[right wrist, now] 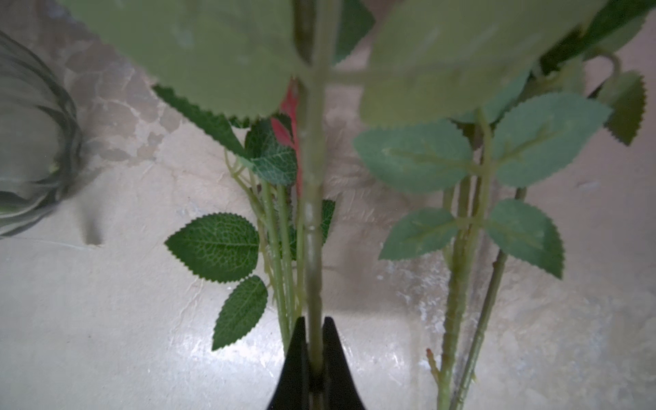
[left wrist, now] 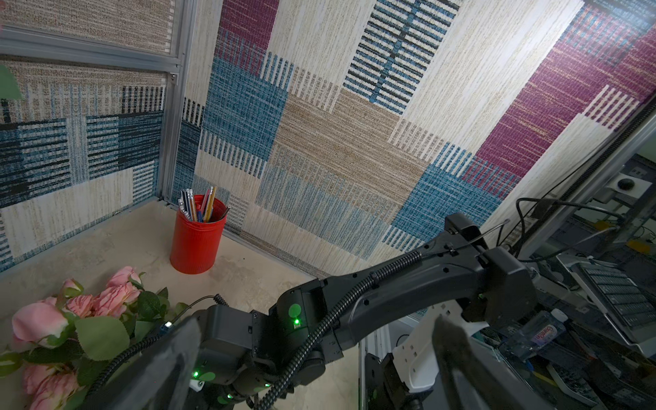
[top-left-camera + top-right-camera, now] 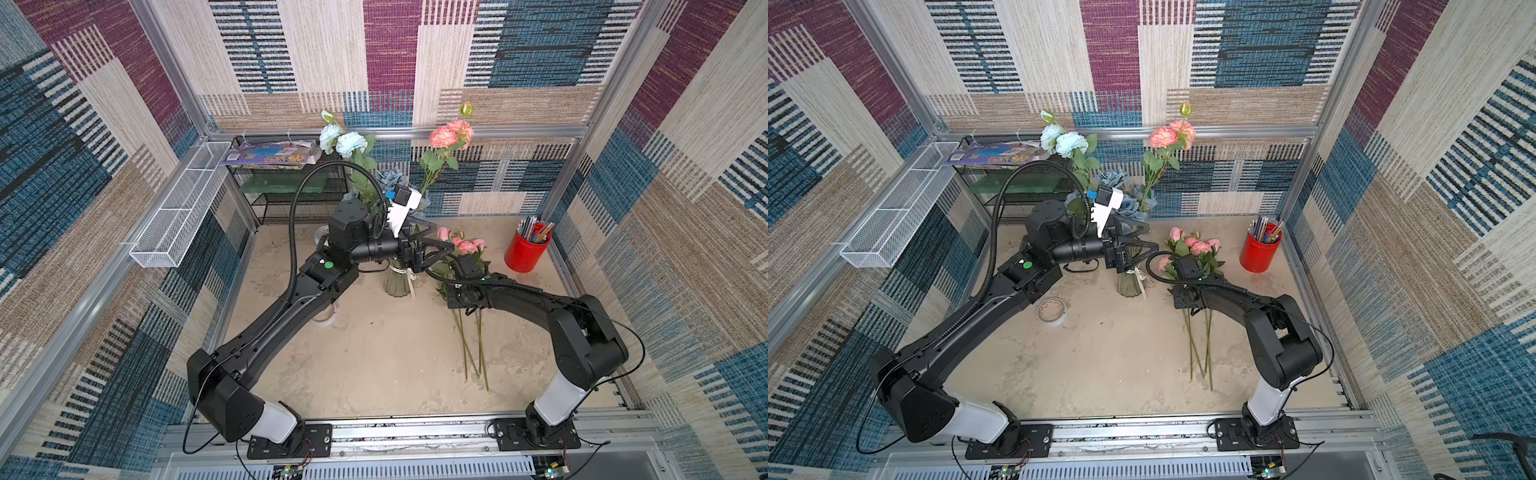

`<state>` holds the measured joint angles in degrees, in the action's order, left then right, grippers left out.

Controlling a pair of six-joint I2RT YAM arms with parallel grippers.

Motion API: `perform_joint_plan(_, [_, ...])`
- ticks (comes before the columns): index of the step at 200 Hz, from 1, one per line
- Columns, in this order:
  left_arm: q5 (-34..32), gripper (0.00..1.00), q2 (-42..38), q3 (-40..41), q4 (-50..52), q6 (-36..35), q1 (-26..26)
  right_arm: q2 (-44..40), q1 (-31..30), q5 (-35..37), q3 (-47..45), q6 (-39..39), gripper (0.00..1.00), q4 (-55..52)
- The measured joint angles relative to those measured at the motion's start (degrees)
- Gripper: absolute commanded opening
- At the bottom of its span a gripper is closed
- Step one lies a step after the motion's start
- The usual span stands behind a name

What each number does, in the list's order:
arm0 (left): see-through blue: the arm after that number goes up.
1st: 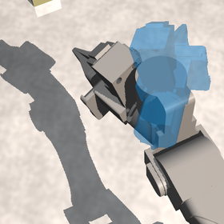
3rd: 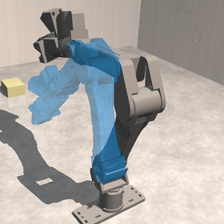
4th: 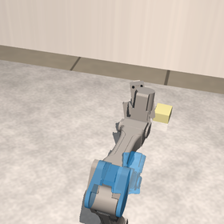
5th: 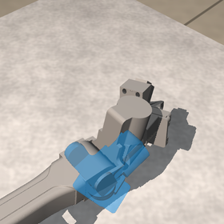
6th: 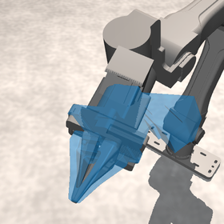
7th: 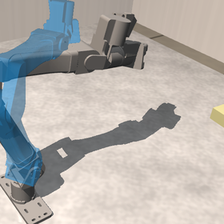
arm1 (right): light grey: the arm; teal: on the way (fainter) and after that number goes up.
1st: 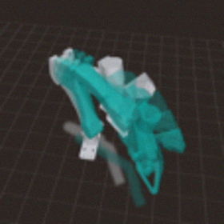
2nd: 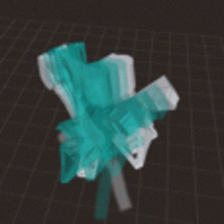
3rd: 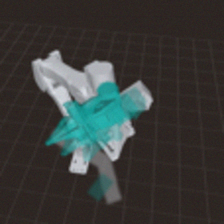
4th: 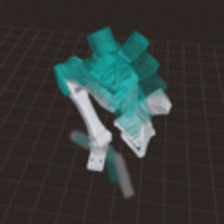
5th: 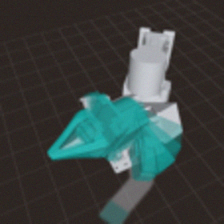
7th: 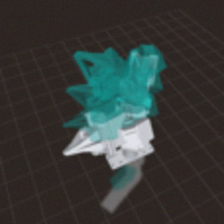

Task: Pick out pink flowers from the vase
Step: Place the flower at the center of the board.

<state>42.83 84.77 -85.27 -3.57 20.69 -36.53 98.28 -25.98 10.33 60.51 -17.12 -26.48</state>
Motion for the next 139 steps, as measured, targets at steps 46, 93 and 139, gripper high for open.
perform_joint_plan(46, [-1.0, 1.0, 0.0, 0.3, 0.0, -1.0, 0.0, 1.4, -1.8, 4.7, -0.1, -0.3, 0.08, -1.3])
perform_joint_plan(93, [-2.3, 1.0, 0.0, 0.4, 0.0, -1.1, -0.1, 0.5, -1.9, 5.4, -2.2, -1.1, 0.25, -1.1])
perform_joint_plan(139, [-5.3, 1.0, -0.3, 1.0, 0.0, -1.1, -0.5, -2.9, -1.7, 5.7, -4.8, -1.5, 0.7, 1.1])
